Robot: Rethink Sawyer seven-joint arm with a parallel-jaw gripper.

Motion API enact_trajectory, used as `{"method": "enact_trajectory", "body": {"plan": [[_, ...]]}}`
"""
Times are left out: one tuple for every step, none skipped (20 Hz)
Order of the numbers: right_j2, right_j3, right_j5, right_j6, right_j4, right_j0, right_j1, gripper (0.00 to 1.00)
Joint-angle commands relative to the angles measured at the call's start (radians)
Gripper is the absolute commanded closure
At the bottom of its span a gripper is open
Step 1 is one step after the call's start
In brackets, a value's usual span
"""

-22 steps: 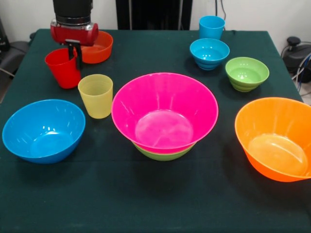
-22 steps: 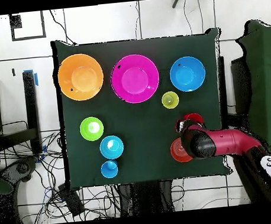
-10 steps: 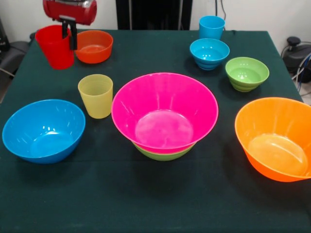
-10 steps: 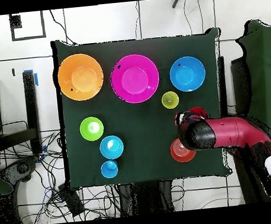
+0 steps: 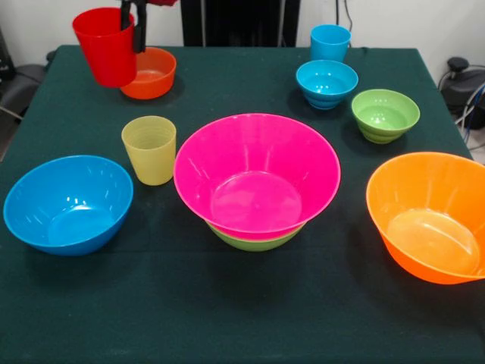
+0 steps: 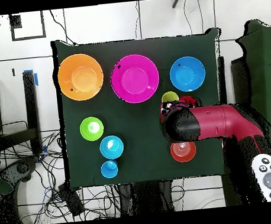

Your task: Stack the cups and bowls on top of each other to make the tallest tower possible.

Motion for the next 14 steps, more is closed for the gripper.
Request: {"method": "enact_trajectory", "body": {"plan": [[0.053, -0.094, 0.141, 0.008, 0.054, 0.086, -0.007, 1.0], [0.049, -0.11, 0.15, 0.017, 0.062, 0.098, 0.005, 1.0], [0.046, -0.13, 0.164, 0.019, 0.067, 0.11, 0.018, 1.0], [0.043, -0.151, 0.177, 0.021, 0.072, 0.123, 0.031, 1.0], [0.039, -0.168, 0.178, 0.028, 0.075, 0.136, 0.05, 1.0], [0.035, -0.185, 0.179, 0.035, 0.077, 0.15, 0.07, 1.0], [0.029, -0.198, 0.173, 0.047, 0.08, 0.163, 0.086, 1.0], [0.018, -0.213, 0.171, 0.058, 0.077, 0.18, 0.091, 1.0], [0.01, -0.233, 0.179, 0.064, 0.075, 0.195, 0.099, 1.0], [0.006, -0.25, 0.192, 0.063, 0.077, 0.205, 0.106, 1.0], [0.007, -0.269, 0.206, 0.056, 0.082, 0.211, 0.114, 1.0], [0.008, -0.296, 0.224, 0.051, 0.086, 0.222, 0.128, 1.0], [0.008, -0.318, 0.238, 0.047, 0.09, 0.229, 0.136, 1.0], [0.008, -0.339, 0.256, 0.043, 0.094, 0.237, 0.143, 1.0]]}}
